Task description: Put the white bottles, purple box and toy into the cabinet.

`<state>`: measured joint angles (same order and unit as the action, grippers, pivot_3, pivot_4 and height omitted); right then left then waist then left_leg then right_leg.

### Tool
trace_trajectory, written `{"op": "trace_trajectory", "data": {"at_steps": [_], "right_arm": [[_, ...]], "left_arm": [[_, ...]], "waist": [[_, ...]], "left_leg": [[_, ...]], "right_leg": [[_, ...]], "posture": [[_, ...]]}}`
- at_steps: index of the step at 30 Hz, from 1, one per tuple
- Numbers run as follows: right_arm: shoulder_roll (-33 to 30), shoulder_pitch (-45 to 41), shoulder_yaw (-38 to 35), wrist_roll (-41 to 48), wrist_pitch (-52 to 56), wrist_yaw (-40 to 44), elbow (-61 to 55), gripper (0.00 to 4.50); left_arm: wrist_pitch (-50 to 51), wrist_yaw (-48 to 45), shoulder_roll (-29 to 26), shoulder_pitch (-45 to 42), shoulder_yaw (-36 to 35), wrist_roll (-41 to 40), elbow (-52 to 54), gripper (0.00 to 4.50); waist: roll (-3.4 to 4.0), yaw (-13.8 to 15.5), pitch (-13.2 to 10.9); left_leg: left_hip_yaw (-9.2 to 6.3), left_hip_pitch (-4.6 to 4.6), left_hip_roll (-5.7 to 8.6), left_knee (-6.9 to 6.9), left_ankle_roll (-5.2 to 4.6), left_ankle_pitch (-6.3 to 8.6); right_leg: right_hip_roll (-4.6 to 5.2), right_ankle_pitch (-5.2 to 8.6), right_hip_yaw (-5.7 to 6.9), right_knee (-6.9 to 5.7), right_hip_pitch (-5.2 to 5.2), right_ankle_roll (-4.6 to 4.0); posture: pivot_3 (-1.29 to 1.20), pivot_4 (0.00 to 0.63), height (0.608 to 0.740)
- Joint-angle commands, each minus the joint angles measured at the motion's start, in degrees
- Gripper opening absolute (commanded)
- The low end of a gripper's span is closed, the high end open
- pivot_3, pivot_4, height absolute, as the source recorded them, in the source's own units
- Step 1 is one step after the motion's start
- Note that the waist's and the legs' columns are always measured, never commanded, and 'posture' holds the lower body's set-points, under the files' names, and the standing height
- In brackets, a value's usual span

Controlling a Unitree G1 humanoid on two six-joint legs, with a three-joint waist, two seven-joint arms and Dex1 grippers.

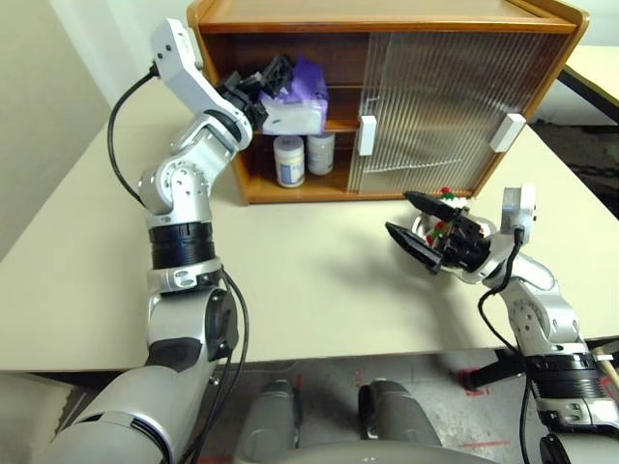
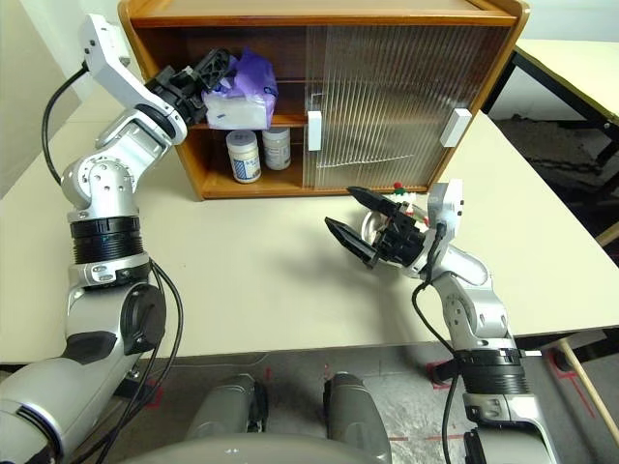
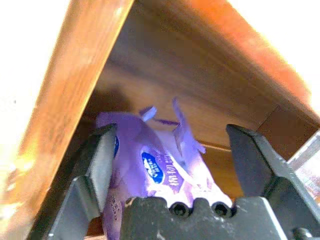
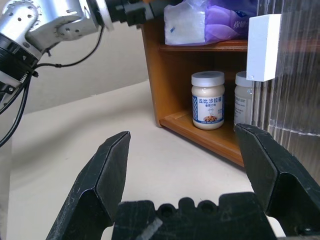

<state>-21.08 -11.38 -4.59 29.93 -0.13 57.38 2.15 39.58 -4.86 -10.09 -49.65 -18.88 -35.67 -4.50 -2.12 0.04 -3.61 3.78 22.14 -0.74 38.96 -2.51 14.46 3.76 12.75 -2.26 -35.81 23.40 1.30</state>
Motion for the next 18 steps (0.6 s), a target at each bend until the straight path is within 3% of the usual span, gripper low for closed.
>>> {"op": "trace_trajectory", "data": {"at_steps": [1,7,10,14,18], "right_arm": [[-0.26,-0.72,0.34,-0.34,-0.26,0.52,0.06,4.5],[-0.72,-1.9,0.12,-0.27,-0.49,2.18,2.08,4.5],[-1.13,-2.51,-0.15,-0.13,-0.32,2.87,2.74,4.5],[-1.35,-3.31,-0.04,-0.21,-0.13,3.23,3.28,4.5],[-1.17,-4.01,0.36,-0.69,-0.06,3.03,3.43,4.5]], "left_arm": [[1.57,-3.21,-1.82,3.96,2.45,-0.87,7.35,4.47],[3.67,-9.16,-7.03,10.8,1.95,-6.14,20.13,4.47],[3.41,-13.52,-10.0,12.72,2.24,-8.45,23.24,3.9],[2.56,-20.53,-14.49,17.19,9.56,-4.88,23.86,2.37],[-0.59,-20.5,-10.22,17.83,12.01,-2.73,16.38,0.71]], "waist": [[0.0,-0.26,0.0],[-0.01,-0.45,0.01],[-0.02,-0.35,0.01],[-0.02,-0.06,0.03],[-0.11,0.97,0.09]], "left_leg": [[0.0,-0.01,0.0,0.0,0.0,0.0],[-0.01,-0.02,-0.02,0.0,0.01,0.0],[0.0,-0.04,-0.02,0.0,0.01,0.0],[0.02,-0.09,0.0,0.0,0.0,-0.04],[0.06,-0.21,-0.01,0.0,0.0,-0.06]], "right_leg": [[0.0,0.0,0.0,-0.03,0.0,0.0],[0.0,-0.01,0.0,-0.05,0.0,-0.03],[0.01,-0.01,0.0,-0.05,-0.01,-0.03],[0.01,-0.01,0.0,-0.04,-0.05,-0.04],[0.01,0.02,-0.01,-0.04,-0.14,0.03]], "posture": [[0.06,0.012,0.74],[0.09,0.013,0.74],[0.1,0.012,0.74],[0.1,0.012,0.74],[0.09,0.004,0.74]]}}
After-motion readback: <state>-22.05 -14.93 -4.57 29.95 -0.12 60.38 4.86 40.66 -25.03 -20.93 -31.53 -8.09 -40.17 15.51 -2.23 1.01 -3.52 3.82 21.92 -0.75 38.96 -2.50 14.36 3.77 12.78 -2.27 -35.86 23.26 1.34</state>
